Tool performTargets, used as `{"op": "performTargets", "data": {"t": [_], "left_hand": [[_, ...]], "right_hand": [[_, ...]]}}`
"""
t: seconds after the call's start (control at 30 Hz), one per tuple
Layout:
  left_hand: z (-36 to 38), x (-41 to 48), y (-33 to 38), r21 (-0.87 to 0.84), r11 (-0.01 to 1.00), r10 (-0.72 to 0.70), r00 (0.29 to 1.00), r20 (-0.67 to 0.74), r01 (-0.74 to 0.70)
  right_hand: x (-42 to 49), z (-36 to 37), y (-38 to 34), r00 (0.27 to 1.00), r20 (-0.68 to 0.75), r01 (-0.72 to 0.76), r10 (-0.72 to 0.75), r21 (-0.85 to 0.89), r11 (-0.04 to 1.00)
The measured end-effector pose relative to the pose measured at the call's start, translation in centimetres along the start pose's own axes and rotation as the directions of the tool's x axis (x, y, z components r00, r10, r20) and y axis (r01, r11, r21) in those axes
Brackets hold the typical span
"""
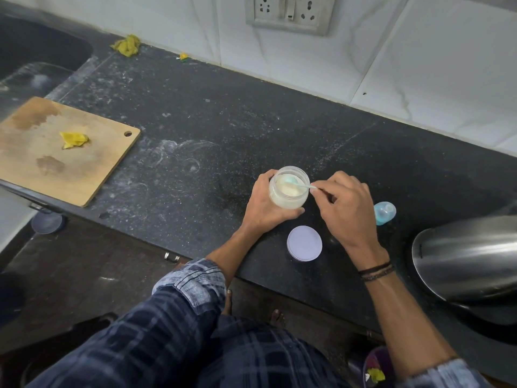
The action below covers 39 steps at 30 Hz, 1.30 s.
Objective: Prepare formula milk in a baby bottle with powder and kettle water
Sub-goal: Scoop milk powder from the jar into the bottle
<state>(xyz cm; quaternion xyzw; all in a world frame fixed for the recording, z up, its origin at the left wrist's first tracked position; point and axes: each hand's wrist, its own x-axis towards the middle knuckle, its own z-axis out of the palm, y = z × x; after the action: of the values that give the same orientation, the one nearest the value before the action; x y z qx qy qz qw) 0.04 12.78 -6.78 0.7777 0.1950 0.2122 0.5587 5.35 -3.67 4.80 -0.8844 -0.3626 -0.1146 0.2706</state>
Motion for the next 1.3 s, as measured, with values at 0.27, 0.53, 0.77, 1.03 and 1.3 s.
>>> {"op": "performTargets", "data": {"t": [0.27,0.53,0.77,1.03,1.3], "left_hand": [[0.0,0.0,0.2,-0.021,1.0,-0.01,1.0,0.024,0.011],[-0.2,0.0,0.5,-0.031,0.999,-0.037,0.999,0.033,0.038],[-0.3,-0.2,0.5,-0.004,0.999,-0.034,0.999,0.03,0.034],[-0.4,-0.2,0.5,0.039,0.999,-0.031,0.999,0.025,0.03],[-0.4,-0.3,0.8,0.056,0.998,-0.017,1.0,0.021,0.015]], "right_hand": [[4.0,-0.5,-0.8,0.943,0.266,0.272,-0.199,-0.274,0.922],[5.0,-0.7,-1.4,0.899,0.418,0.296,-0.132,-0.356,0.886],[5.3,-0.3,-1.4,0.892,0.452,0.137,-0.002,-0.267,0.954],[5.2,-0.2,-0.3,0.885,0.397,-0.251,0.242,-0.03,0.967],[3.8,0.6,0.5,0.809,0.357,-0.566,0.467,0.257,0.783]]}}
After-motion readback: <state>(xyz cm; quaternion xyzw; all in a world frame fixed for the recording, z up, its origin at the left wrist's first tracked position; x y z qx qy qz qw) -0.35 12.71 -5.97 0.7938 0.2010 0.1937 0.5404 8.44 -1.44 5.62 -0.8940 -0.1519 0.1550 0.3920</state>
